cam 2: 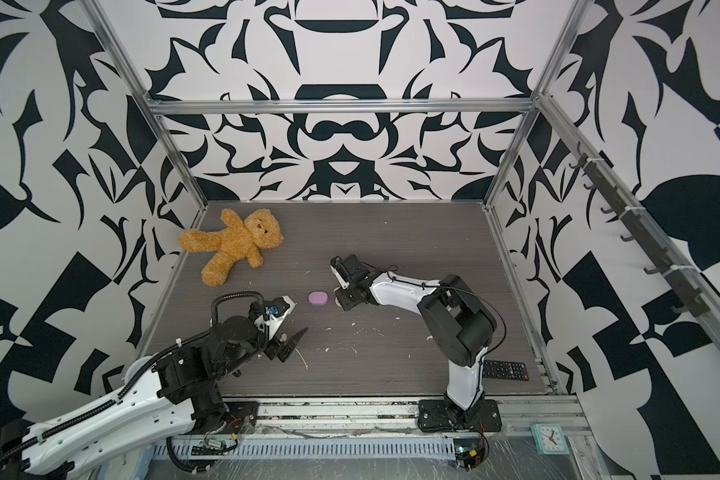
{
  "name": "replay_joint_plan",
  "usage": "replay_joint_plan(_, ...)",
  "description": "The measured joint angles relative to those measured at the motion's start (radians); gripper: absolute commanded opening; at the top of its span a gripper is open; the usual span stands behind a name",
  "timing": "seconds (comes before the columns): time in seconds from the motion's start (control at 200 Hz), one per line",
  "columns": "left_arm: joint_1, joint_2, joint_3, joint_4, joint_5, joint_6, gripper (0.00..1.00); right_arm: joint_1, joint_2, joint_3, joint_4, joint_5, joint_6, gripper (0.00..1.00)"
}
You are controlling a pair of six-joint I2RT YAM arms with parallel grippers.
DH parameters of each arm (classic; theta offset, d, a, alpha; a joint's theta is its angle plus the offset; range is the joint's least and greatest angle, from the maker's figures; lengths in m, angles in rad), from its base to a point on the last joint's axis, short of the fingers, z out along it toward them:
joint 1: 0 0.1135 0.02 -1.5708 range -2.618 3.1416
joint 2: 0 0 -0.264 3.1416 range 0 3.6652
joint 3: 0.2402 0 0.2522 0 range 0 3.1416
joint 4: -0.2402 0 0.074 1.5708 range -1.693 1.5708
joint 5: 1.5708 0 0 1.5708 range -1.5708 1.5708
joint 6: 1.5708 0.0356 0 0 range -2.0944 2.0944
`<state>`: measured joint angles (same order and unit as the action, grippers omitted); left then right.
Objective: Insert the wireless bluetooth earbuds into the charging case
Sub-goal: 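Lower the earbud into the case slot with the right gripper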
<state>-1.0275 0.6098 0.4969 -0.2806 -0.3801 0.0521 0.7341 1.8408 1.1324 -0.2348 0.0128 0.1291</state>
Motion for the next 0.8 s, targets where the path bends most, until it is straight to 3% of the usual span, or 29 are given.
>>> replay_joint_plan(0.8,0.0,0.0,0.0,0.0,0.003,0.0,0.99,0.0,-0.003,0.004,-0.02,0.011,0.007,0.3)
